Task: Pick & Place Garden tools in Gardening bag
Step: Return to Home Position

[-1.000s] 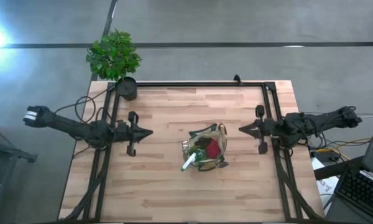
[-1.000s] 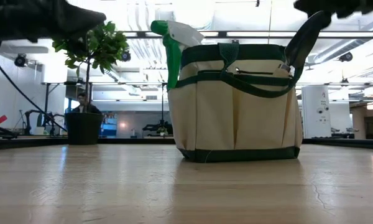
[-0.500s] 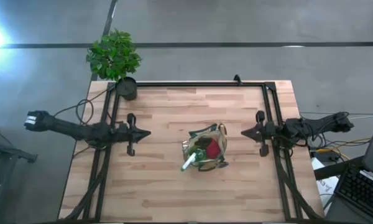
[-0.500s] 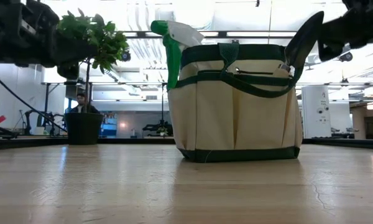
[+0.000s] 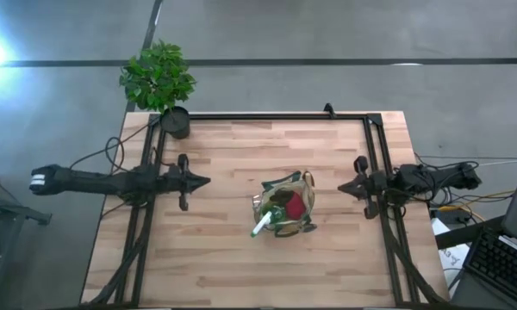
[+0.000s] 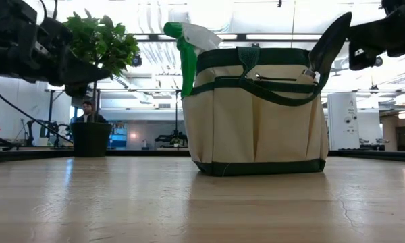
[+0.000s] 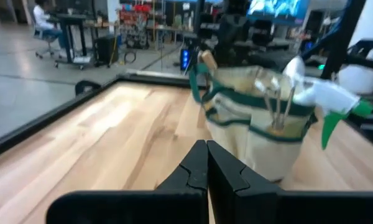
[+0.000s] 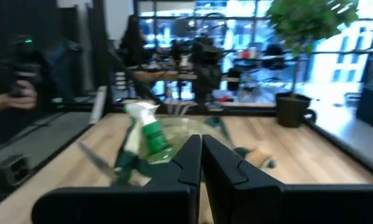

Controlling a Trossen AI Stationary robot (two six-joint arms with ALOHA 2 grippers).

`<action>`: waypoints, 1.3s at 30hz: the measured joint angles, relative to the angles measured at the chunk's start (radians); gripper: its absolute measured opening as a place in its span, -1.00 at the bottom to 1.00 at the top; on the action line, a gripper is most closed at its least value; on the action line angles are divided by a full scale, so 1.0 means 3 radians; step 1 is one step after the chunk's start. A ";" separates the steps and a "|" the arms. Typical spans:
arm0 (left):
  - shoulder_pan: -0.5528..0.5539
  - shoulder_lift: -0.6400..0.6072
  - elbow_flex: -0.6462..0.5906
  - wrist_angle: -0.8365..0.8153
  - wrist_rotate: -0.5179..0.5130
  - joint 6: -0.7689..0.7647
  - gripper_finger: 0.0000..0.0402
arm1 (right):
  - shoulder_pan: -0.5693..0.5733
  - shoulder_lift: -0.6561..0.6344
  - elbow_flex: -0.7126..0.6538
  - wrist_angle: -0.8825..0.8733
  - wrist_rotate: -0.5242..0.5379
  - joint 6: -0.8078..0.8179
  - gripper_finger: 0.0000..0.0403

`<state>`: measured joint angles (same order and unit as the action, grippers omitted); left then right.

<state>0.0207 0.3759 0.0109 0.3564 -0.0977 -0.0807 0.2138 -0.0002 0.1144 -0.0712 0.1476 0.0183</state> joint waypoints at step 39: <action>0.0014 0.0004 -0.0001 -0.0349 -0.0026 -0.0008 -0.91 | -0.0053 0.0543 -0.0238 0.0003 -0.0203 0.0108 -0.96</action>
<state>0.0250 0.3771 0.0105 0.2516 -0.1055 -0.0830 0.1978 0.1627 0.0429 -0.0704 0.0866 0.0507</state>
